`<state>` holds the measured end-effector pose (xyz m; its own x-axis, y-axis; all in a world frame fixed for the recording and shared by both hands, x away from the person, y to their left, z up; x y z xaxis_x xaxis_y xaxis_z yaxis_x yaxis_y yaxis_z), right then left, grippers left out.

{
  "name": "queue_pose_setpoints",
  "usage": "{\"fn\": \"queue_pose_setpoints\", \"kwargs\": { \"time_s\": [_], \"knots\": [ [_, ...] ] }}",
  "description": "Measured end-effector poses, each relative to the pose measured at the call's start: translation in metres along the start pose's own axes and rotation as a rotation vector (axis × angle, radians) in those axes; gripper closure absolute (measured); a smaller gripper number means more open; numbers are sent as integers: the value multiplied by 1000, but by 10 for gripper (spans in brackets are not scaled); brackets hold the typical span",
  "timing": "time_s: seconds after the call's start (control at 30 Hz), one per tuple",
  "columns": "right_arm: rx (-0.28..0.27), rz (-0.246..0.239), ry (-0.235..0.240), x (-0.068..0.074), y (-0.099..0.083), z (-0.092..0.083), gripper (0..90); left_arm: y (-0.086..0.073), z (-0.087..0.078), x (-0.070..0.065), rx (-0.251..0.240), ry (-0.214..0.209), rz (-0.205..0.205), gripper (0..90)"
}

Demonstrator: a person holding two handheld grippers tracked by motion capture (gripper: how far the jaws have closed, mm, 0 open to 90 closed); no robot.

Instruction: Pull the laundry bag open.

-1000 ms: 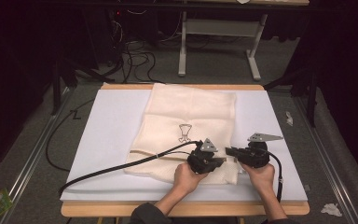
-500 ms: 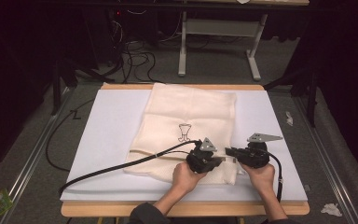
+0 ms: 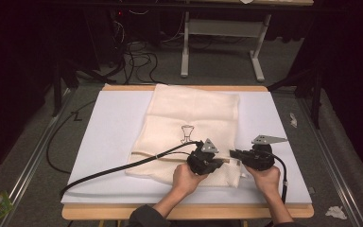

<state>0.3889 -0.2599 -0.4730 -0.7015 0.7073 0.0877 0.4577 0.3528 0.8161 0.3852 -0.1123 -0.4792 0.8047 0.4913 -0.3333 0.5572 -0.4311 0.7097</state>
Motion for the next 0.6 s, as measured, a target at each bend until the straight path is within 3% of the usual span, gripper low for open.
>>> {"fn": "queue_pose_setpoints", "kwargs": {
  "time_s": [0.6],
  "knots": [
    [9, -5, -5, 0, -1, -1, 883, -3, -9, 6, 3, 6, -11, 873]
  ]
}}
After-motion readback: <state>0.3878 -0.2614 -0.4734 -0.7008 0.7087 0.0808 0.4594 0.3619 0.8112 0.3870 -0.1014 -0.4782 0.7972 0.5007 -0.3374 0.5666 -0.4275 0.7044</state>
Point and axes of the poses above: each handheld gripper's, and its own axes: z roughly forward along the jaws, y roughly out of its top, x roughly to its left, the point moved 6 cm from there along z, roughly forward along the jaws, and after that the axes turned 12 degrees about -z, right-handed, at the moved point
